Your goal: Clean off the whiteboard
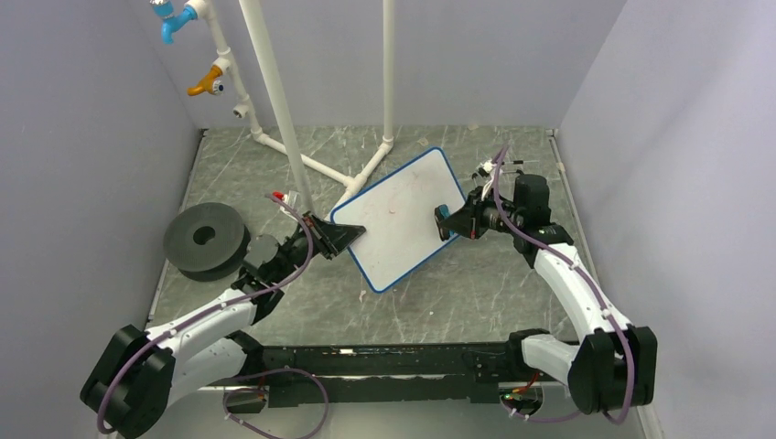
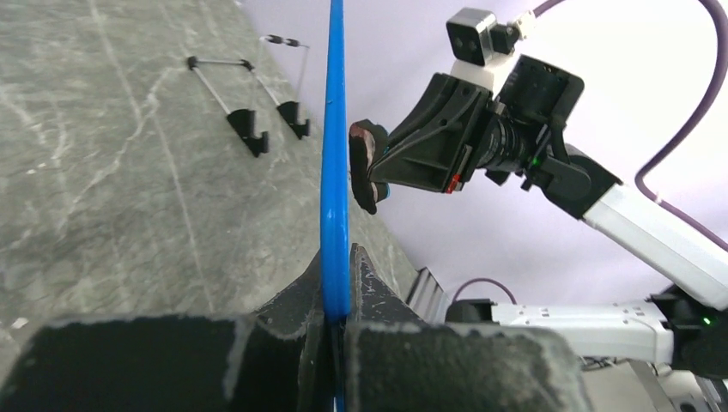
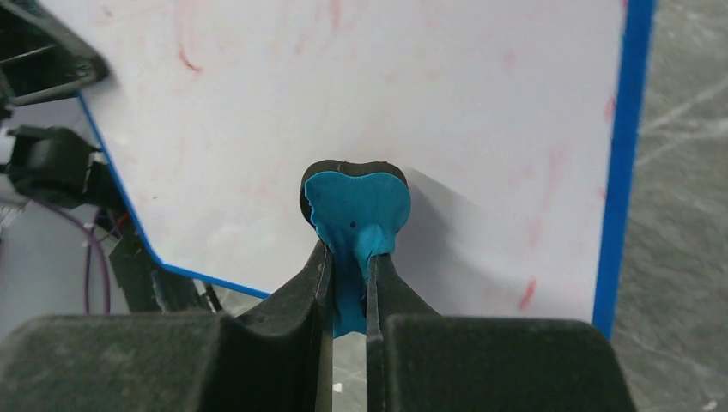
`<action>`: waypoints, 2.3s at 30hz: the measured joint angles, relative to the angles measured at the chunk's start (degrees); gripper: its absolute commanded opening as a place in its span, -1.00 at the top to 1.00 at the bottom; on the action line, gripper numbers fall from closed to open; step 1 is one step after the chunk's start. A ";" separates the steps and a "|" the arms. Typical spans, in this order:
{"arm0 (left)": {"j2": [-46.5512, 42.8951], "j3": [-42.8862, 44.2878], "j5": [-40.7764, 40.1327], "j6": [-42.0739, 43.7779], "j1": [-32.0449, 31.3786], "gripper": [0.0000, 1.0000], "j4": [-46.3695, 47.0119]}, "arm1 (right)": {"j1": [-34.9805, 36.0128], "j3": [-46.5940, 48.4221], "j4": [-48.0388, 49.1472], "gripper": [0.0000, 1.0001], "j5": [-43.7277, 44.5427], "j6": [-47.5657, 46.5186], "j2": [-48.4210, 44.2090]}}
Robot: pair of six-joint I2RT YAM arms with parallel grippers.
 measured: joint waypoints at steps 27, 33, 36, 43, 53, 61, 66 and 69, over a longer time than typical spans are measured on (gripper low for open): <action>-5.05 5.90 -5.84 0.85 0.09 1.00 -18.93 | 1.86 2.36 -4.98 1.00 17.40 -7.74 4.42; -4.26 5.92 -5.44 1.27 0.15 1.00 -18.99 | 10.36 2.54 -5.16 1.00 16.00 -9.31 7.65; -4.04 5.84 -5.35 1.33 0.22 1.00 -18.64 | 11.10 2.97 -5.18 1.00 15.54 -9.03 7.67; -4.04 5.33 -4.35 1.33 0.26 1.00 -15.47 | 1.18 7.98 -4.04 1.00 21.24 -6.47 12.59; -3.41 4.46 -3.65 1.53 0.70 1.00 -14.60 | 4.81 5.31 -4.28 1.00 16.81 -6.16 10.86; -1.95 4.46 -2.60 1.05 0.83 1.00 -11.08 | 5.53 4.44 -2.36 1.00 16.11 -3.65 7.48; 0.13 4.46 -2.60 0.98 0.96 1.00 -10.64 | 2.38 7.69 -2.47 1.00 22.84 -1.57 13.73; 0.72 4.46 -2.67 0.81 1.03 1.00 -10.14 | 2.47 9.55 -2.62 1.00 24.57 -1.22 15.08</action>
